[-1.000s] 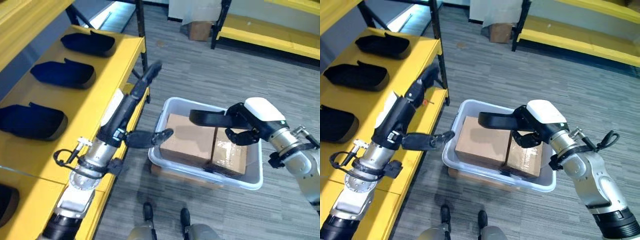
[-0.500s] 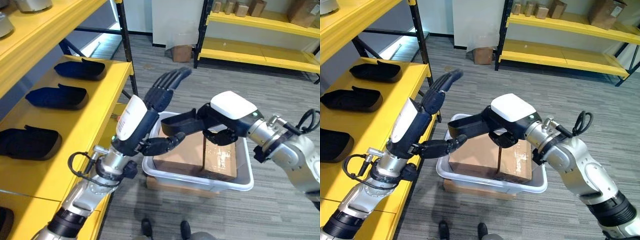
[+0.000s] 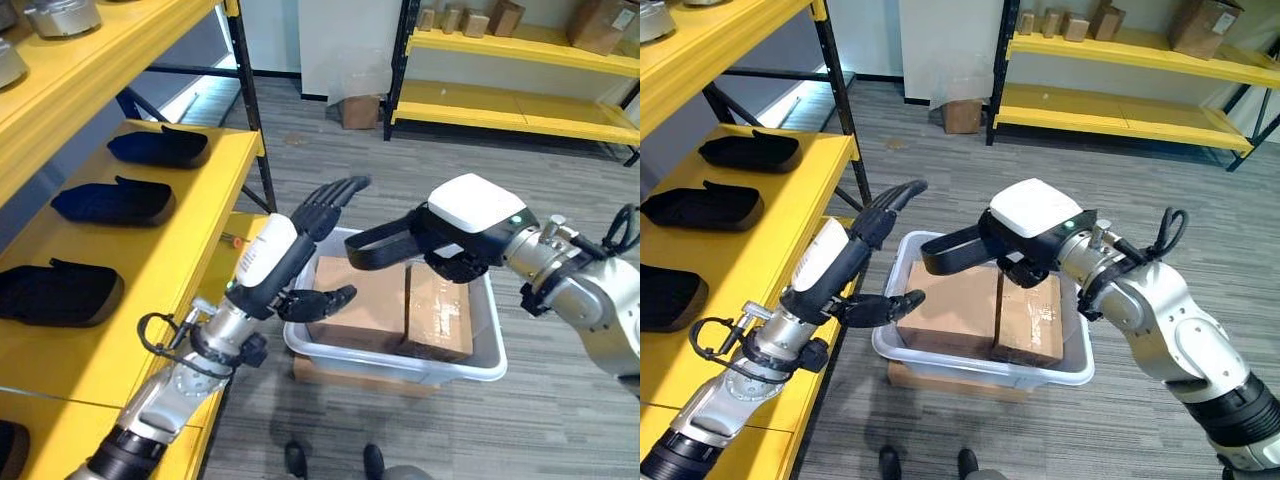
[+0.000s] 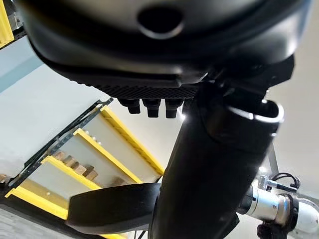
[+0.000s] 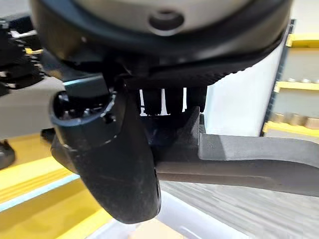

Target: Move parts from the plastic box to the shelf.

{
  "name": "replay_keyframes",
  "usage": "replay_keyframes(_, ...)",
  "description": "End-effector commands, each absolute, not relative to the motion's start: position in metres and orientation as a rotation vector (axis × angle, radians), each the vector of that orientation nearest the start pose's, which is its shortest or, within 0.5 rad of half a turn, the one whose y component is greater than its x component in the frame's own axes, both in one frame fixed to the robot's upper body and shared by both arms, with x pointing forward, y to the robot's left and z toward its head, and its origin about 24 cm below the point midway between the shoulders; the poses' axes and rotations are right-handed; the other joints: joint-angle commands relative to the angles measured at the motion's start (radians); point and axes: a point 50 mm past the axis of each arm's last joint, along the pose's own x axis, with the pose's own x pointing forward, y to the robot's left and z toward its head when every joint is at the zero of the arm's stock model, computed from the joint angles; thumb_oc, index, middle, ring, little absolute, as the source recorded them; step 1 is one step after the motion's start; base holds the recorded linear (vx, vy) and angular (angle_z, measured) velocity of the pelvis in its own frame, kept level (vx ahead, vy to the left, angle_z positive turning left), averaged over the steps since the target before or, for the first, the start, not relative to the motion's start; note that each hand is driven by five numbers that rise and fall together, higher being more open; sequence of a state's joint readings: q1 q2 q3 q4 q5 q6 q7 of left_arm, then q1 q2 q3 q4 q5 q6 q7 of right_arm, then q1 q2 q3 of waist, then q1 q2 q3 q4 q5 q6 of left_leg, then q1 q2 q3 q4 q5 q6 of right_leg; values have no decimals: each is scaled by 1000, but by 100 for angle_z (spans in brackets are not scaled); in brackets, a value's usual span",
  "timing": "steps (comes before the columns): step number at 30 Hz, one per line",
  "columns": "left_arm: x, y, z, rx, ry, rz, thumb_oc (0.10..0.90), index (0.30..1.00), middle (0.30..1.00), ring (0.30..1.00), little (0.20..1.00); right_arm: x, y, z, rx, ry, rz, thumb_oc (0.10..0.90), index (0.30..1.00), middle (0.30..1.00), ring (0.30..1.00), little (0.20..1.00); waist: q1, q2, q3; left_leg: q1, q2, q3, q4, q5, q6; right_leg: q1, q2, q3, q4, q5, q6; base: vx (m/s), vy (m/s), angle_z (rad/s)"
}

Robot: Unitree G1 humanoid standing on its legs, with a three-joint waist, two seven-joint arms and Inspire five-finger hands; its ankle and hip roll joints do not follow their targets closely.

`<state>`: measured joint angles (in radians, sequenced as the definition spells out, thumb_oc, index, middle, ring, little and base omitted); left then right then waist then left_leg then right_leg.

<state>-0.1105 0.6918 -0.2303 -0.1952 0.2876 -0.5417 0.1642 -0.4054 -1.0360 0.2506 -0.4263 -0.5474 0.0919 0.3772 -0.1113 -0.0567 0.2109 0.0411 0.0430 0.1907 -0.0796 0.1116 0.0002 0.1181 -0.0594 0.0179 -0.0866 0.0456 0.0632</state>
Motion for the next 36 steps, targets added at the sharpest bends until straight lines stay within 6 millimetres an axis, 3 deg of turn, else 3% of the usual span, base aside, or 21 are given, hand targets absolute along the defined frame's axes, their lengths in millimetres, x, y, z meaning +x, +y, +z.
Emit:
replay_keyframes(1,233,163,166,774,-956,-325,900,1000,1000,1000,1000,258,-167,269,-1695,-666,235,400,300,300,300,300,5,-24,-129,82,35,-2,-8,-169,-31,-21,-27,-55,21,-21,70,-31,9,-2)
replay_keyframes(9,233,151,167,836,-1017,-377,900,1000,1000,1000,1000,256,-156,270,-1603,-662,325,400,300,300,300,300,-9,-20,-131,86,39,5,-8,-171,-35,-20,-26,-47,17,-19,71,0,0,0)
replay_keyframes(19,238,148,164,975,-1054,-321,900,1000,1000,1000,1000,249,-149,258,-1513,-725,382,400,300,300,300,300,-31,-10,-123,88,52,15,-8,-168,-40,-24,-17,-29,14,-19,69,-22,-16,-8)
replay_keyframes(22,244,150,152,1135,-1037,-349,900,1000,1000,1000,1000,256,-149,256,-1501,-742,362,400,300,300,300,300,-32,-6,-124,87,58,18,-8,-164,-44,-24,-12,-30,15,-22,68,-13,-22,-1)
replay_keyframes(30,256,159,125,1255,-949,-324,900,1000,1000,1000,1000,272,-149,243,-1500,-769,358,400,300,300,300,300,-15,3,-119,85,71,0,-8,-154,-49,-15,-1,-37,13,-36,55,-6,-20,0)
replay_keyframes(36,263,166,122,1258,-893,-259,900,1000,1000,1000,1000,275,-146,239,-1503,-781,368,400,300,300,300,300,-10,5,-118,84,73,-4,-8,-151,-51,-16,1,-39,16,-38,53,0,0,0)
